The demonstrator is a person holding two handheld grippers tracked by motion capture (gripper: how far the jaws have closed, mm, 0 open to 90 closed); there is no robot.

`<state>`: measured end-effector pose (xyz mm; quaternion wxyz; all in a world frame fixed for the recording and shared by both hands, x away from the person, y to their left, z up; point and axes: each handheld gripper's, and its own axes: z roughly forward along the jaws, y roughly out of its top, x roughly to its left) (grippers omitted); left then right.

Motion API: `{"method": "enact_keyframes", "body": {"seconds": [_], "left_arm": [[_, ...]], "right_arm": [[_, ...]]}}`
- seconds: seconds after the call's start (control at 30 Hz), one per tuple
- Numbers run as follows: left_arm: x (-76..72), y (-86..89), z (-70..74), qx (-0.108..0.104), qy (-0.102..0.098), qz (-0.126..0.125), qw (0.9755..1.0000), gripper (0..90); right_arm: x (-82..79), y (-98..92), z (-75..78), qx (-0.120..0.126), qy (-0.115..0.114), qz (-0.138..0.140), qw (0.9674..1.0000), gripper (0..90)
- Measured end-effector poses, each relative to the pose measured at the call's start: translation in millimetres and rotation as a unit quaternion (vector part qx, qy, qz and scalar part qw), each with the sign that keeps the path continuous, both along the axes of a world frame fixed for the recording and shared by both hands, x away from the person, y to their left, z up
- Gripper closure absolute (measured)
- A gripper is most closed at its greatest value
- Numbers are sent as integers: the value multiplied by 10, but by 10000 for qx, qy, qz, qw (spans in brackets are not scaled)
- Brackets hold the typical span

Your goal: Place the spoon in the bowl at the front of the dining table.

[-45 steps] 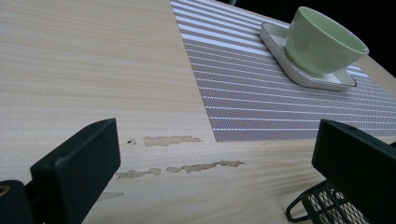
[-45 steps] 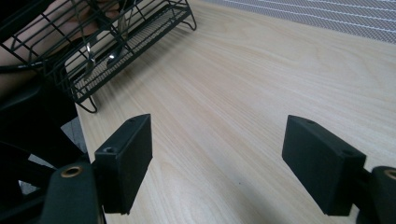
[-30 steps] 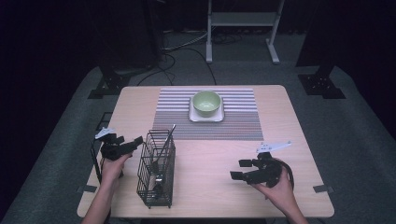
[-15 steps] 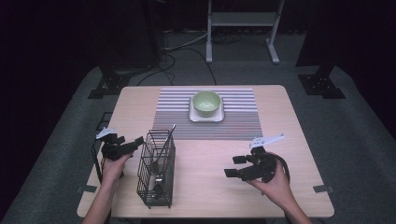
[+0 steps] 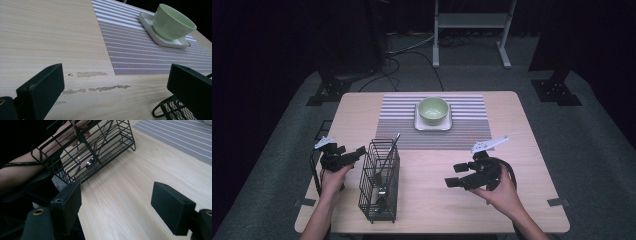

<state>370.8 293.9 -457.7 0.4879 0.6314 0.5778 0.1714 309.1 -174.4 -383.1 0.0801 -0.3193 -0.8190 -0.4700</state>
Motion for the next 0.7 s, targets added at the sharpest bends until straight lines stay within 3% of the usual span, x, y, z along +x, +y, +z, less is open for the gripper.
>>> {"method": "enact_keyframes", "body": {"seconds": [0.5,0.7], "left_arm": [[-2,8,2,-17,-11,3,10000,0],[-3,8,4,-22,-12,0,10000,0]], "right_arm": [[44,190,165,13,81,247,9997,234],[61,290,245,-114,53,392,9992,235]]}}
